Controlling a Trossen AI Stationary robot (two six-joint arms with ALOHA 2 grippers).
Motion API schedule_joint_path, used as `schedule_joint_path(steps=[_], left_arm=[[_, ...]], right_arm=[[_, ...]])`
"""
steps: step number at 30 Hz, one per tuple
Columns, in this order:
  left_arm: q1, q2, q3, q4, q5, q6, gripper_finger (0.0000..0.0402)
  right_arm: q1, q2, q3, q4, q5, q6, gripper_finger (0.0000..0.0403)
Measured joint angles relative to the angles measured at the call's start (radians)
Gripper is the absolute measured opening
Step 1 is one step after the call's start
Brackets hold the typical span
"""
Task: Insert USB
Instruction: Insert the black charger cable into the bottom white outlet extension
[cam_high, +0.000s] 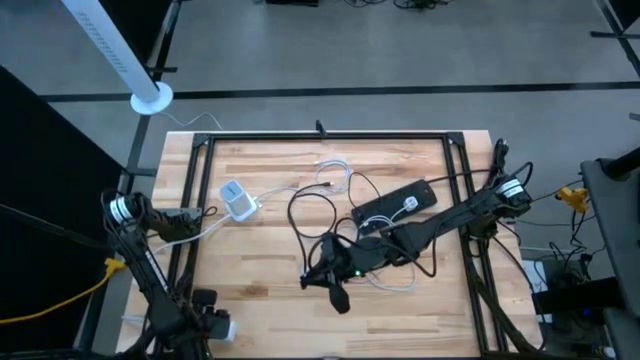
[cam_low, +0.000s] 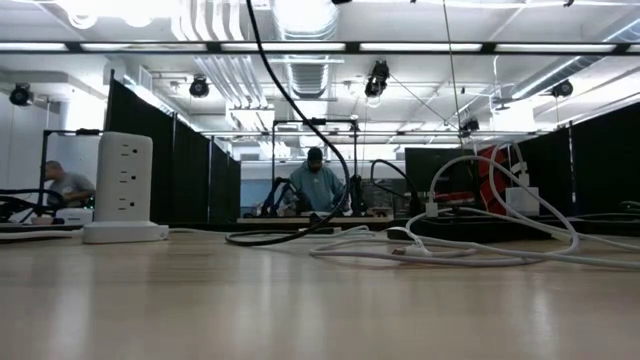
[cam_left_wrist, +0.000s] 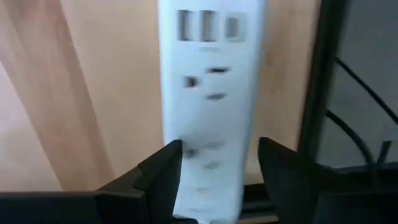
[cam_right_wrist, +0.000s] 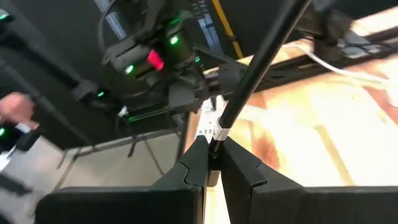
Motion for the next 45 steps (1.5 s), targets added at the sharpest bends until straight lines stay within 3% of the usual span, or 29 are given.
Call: schedule_joint_path(steps=[5, 8, 10, 15, 17, 23, 26, 31, 37, 45], left_arm=[[0.003, -0.024, 0.018, 0.003, -0.02, -0.014, 0.0183], [0.021, -0.073, 0.054, 0.001, -0.127, -0.023, 0.0173], [0.045, -0.124, 0.082, -0.023, -0.276, -0.02, 0.0166], [0.135, -0.269, 0.103, -0.006, -0.796, -0.003, 0.0145], [0.198, -0.307, 0.093, 0.083, -0.89, 0.092, 0.0138], [0.387, -0.335, 0.066, 0.477, -0.886, 0.461, 0.012], [0.431, -0.336, 0.066, 0.589, -0.858, 0.579, 0.0113], [0.464, -0.324, 0.064, 0.67, -0.781, 0.614, 0.0109], [0.488, -0.275, 0.062, 0.888, -0.666, 0.712, 0.0118], [0.533, -0.237, 0.06, 0.926, -0.576, 0.658, 0.0136]], right_arm=[[-0.009, 0.0, 0.0, 0.013, -0.122, -0.128, 0.0014], [-0.024, 0.0, 0.0, 0.006, -0.238, -0.238, 0.0014], [-0.038, 0.0, 0.0, -0.003, -0.319, -0.289, 0.0014], [-0.104, 0.0, 0.0, -0.018, -0.535, -0.268, 0.0014], [-0.127, 0.0, 0.0, -0.018, -0.566, -0.267, 0.0014], [-0.143, 0.0, 0.0, -0.009, -0.662, -0.23, 0.0015], [-0.126, 0.0, 0.0, -0.009, -0.679, -0.215, 0.0015], [-0.113, -0.006, 0.0, 0.006, -0.684, -0.207, 0.0014], [-0.114, -0.006, 0.0, 0.012, -0.683, -0.212, 0.0014], [-0.114, -0.008, 0.017, 0.003, -0.679, -0.251, 0.0015]])
